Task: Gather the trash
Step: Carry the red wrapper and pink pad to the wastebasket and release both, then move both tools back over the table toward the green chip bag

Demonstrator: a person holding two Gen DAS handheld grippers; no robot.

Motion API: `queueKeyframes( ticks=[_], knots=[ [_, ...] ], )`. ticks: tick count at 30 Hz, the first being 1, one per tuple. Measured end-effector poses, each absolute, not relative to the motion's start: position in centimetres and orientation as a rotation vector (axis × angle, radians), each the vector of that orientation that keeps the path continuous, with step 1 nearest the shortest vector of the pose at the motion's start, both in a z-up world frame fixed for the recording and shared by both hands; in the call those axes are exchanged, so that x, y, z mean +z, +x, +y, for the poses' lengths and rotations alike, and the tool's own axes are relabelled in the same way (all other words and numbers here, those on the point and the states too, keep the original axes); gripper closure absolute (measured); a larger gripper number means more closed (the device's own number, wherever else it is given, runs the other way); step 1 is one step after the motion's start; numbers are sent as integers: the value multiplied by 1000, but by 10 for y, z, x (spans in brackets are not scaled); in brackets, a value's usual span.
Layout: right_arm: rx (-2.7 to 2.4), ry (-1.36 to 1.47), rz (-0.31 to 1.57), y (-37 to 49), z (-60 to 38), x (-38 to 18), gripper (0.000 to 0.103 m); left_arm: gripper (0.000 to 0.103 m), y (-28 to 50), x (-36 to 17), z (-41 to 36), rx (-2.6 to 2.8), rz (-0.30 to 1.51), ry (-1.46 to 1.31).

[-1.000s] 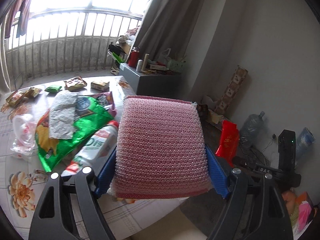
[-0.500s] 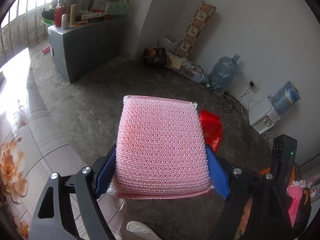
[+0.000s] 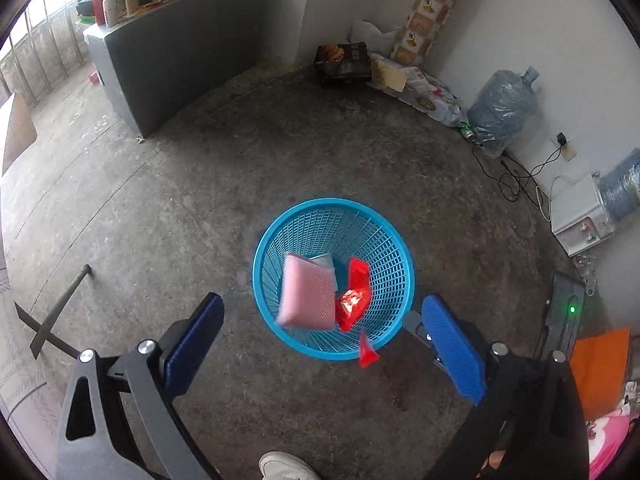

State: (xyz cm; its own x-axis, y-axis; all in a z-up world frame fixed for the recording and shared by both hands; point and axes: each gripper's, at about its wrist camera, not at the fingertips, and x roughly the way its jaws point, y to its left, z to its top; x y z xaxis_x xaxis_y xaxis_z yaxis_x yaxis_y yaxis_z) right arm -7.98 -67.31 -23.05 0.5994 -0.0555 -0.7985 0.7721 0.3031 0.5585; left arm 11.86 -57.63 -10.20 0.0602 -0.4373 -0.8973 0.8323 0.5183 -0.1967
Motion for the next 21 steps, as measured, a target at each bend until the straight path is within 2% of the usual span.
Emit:
queueKeyframes(
  ticks=[6, 8, 14, 16, 21],
  knots=[
    [-617, 1076, 769, -103, -638, -219, 59, 6, 115, -75, -540, -1064, 1081, 367],
    [-620, 1040, 778, -111, -627, -213, 55, 6, 112, -63, -526, -1088, 1062, 353],
    [-653, 881, 778, -120, -593, -173, 37, 6, 103, -18, -467, -1168, 970, 307],
    [-664, 812, 773, -119, -580, -155, 26, 6, 103, -4, -442, -1177, 944, 281],
    [-665, 633, 747, -108, -537, -110, 13, 6, 107, 23, -375, -1156, 894, 205]
  ],
)
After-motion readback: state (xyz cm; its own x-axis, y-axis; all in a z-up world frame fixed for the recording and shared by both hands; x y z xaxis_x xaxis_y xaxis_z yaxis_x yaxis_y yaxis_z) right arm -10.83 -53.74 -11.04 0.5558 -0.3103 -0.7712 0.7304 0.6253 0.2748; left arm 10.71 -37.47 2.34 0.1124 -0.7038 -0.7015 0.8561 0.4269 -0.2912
